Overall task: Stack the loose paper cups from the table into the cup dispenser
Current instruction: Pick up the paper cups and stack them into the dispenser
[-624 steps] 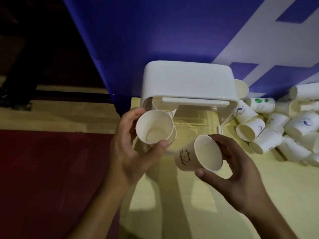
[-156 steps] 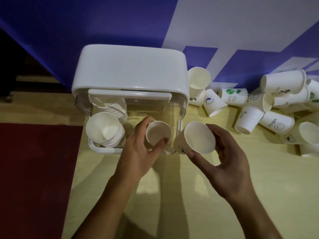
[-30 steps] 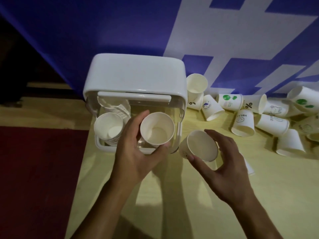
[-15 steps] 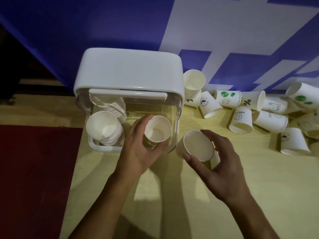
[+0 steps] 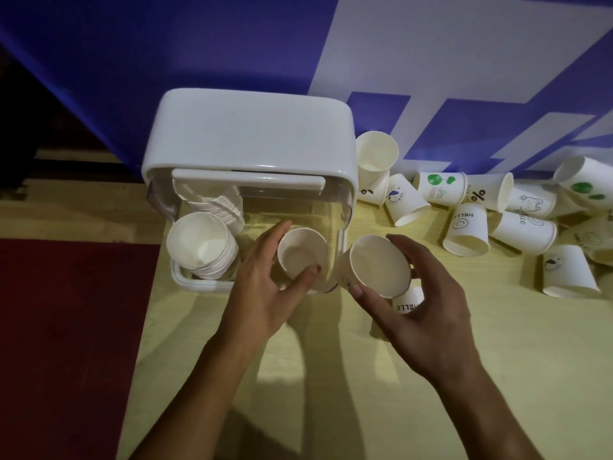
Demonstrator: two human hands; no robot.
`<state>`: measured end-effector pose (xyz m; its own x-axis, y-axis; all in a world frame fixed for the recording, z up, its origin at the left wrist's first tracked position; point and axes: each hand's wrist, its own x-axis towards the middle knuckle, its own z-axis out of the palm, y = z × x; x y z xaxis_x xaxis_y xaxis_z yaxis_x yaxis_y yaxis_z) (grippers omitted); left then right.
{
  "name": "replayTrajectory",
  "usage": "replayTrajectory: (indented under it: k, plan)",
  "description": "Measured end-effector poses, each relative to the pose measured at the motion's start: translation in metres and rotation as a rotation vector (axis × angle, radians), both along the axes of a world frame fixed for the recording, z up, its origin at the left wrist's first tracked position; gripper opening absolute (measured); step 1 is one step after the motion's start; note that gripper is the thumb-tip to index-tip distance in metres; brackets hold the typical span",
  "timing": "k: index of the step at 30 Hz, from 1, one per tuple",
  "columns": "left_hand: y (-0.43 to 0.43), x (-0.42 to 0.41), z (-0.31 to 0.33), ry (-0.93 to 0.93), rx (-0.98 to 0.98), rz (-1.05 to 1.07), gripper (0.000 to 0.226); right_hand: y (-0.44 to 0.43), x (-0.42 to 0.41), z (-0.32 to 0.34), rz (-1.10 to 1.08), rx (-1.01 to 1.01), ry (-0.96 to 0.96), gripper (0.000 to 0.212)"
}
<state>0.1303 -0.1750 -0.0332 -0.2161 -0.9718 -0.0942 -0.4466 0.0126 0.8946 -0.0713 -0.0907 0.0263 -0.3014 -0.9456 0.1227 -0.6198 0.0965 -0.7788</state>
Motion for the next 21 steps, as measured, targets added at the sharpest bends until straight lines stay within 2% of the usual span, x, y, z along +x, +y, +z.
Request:
replayTrajectory:
  k: [4,8,12,15,21]
  plan:
    - [0.011,0.002,0.025,0.265,-0.019,0.105,0.056,-0.012,0.017,0.013,0.001,-0.097,-0.009,0.075]
    - [0.012,0.001,0.045,0.36,-0.052,0.114,0.052,-0.031,0.039,0.007,0.055,-0.114,-0.001,0.077]
    - [0.008,-0.001,0.05,0.32,-0.062,0.102,0.048,-0.045,0.051,-0.007,0.094,-0.092,0.011,0.076]
    - [0.005,-0.001,0.044,0.287,-0.019,0.112,0.033,-0.051,0.052,-0.019,0.112,-0.055,0.036,0.076]
    - [0.0,0.0,0.028,0.127,0.045,0.112,0.035,-0.058,0.049,-0.043,0.153,0.06,0.085,0.077]
